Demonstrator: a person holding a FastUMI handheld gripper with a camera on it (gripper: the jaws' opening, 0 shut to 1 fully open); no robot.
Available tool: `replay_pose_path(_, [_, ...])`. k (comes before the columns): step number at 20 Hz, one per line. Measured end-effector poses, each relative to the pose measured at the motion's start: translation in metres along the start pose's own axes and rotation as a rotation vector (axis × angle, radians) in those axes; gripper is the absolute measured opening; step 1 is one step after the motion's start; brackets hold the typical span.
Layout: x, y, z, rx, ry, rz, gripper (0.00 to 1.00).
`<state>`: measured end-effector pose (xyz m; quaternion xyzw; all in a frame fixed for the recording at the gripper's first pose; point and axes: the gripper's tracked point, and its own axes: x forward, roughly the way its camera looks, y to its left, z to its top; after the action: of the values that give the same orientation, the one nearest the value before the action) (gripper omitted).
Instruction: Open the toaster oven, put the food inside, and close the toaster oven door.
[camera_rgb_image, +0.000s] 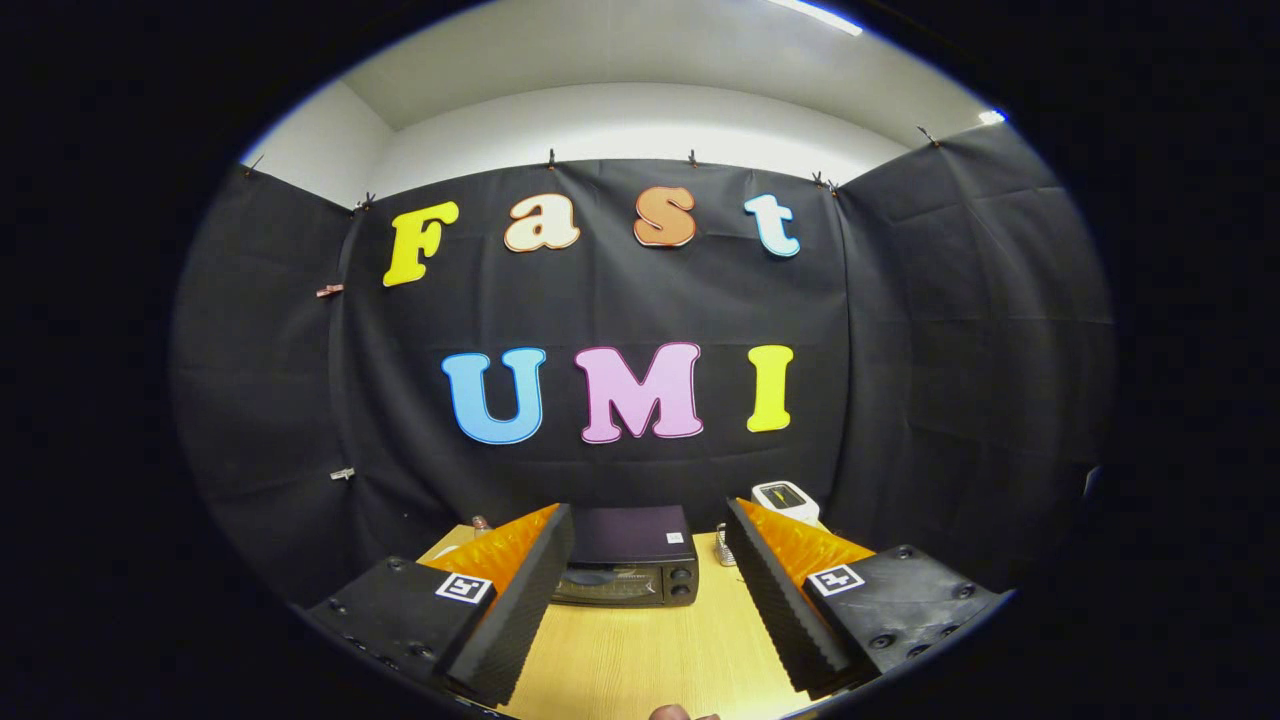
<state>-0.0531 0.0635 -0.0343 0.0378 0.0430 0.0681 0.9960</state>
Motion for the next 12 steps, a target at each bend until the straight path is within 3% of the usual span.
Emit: replay_pose_path(12, [-0.002,-0.0085,-0.0005,-0.004,-0.001,-0.005,0.98])
